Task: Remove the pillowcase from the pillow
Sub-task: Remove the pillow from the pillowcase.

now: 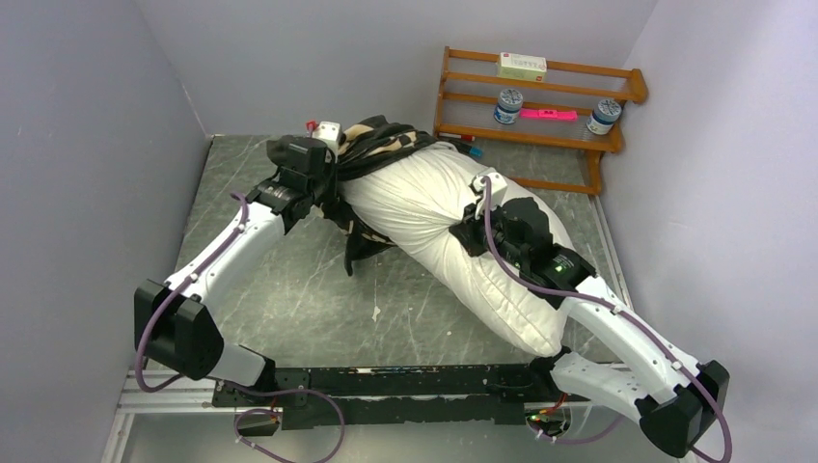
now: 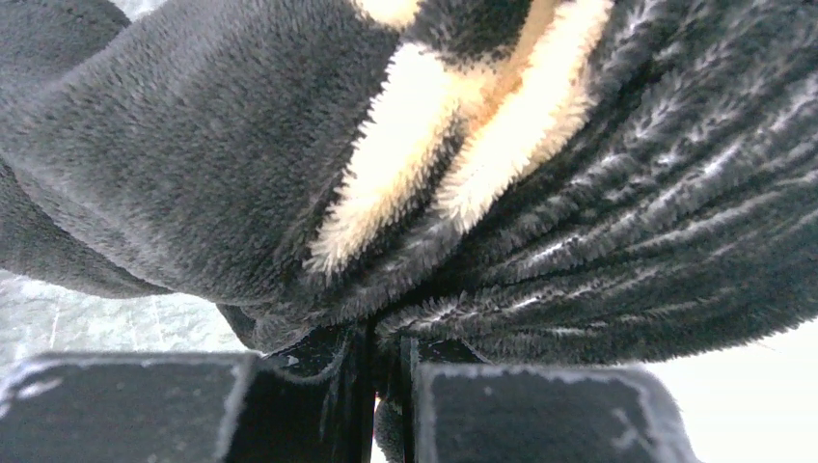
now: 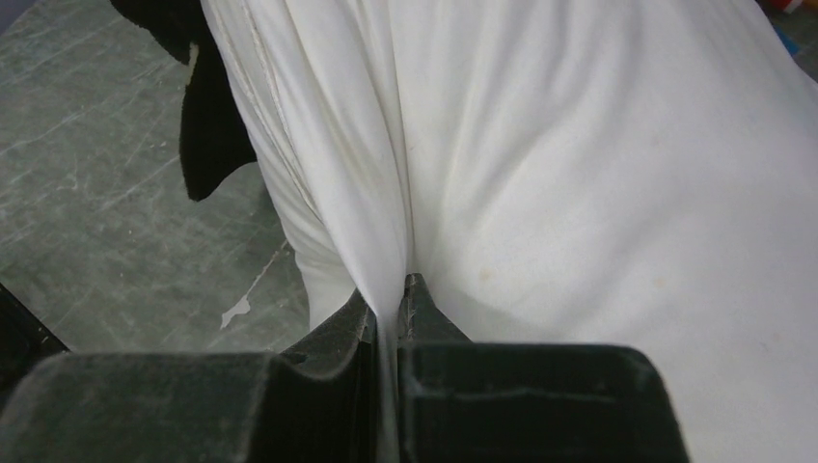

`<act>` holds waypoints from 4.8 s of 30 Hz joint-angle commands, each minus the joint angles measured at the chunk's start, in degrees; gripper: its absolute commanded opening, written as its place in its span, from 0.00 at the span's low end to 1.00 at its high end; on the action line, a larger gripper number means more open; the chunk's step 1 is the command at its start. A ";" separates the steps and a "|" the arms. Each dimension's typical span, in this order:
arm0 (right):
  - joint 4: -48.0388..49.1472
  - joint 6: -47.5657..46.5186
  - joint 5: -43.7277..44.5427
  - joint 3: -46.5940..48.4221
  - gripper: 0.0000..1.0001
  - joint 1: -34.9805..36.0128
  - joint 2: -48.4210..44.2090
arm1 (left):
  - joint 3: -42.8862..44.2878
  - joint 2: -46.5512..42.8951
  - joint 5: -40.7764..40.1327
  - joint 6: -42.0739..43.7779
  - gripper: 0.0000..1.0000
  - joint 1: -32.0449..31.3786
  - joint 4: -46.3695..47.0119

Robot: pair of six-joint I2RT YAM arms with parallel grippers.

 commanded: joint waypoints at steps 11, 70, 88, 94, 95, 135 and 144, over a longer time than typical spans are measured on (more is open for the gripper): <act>-14.69 -4.51 -15.79 1.13 0.00 -3.62 -0.32 | -11.84 -3.41 -10.17 -0.79 0.06 9.33 7.41; 2.71 -9.57 -16.61 18.35 0.15 6.16 32.39 | -6.85 -17.79 15.96 -1.95 0.95 4.41 -5.99; 5.52 -9.04 -17.39 7.82 0.00 10.19 22.20 | 7.69 -3.19 6.59 2.51 0.96 -5.57 -8.51; 6.48 -8.63 -15.40 4.97 0.00 10.16 19.27 | 9.82 -0.78 6.27 3.56 0.96 -8.50 -10.22; 6.64 -8.60 -15.26 4.64 0.00 10.21 18.99 | 9.70 -0.70 5.85 3.81 0.96 -8.98 -10.06; -6.25 -2.23 1.35 -3.27 0.00 8.61 -3.01 | 3.90 4.66 -9.23 2.01 0.05 9.13 -2.93; -5.26 -2.06 0.68 -3.70 0.00 8.27 -1.90 | -0.05 7.46 0.51 -0.48 0.10 14.43 -0.78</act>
